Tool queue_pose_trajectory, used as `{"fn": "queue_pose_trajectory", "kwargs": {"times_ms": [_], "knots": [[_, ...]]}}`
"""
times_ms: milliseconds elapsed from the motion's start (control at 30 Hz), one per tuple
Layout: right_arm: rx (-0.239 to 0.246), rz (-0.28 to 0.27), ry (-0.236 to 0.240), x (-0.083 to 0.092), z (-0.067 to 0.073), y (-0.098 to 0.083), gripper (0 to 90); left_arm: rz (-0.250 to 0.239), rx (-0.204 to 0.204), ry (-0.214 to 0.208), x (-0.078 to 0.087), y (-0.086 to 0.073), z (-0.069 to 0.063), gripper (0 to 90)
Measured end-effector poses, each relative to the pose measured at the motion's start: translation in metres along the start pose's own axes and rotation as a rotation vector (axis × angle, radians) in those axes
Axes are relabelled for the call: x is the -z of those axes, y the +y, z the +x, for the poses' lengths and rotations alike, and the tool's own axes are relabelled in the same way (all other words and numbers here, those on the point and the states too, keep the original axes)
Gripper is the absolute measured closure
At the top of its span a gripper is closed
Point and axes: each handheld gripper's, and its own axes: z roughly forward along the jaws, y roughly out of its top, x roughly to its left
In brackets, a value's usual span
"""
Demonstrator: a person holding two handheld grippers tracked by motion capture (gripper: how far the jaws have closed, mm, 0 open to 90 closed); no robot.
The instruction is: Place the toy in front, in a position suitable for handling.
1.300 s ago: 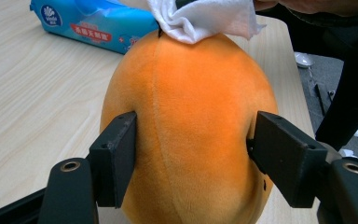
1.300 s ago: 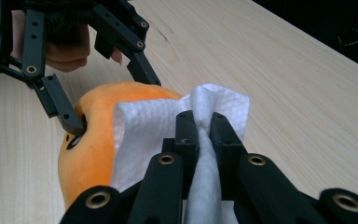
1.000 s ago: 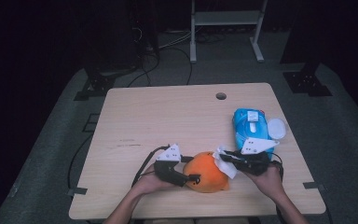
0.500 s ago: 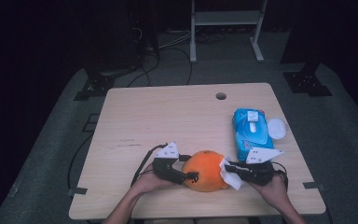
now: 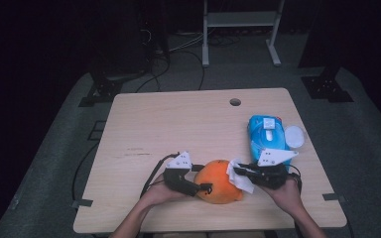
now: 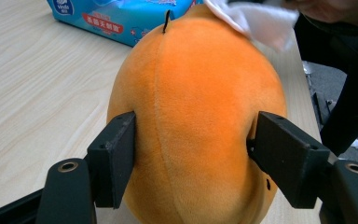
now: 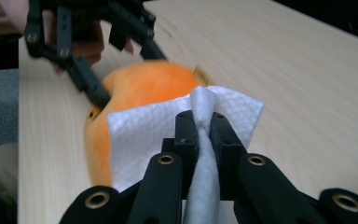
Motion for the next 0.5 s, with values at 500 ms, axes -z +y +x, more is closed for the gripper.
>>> {"fn": "queue_pose_trajectory", "kwargs": {"times_ms": [500], "knots": [[-0.005, -0.010, 0.030, -0.020, -0.001, 0.002, 82.9, 0.004, 0.083, -0.039, 0.000, 0.009, 0.002, 10.6]]}}
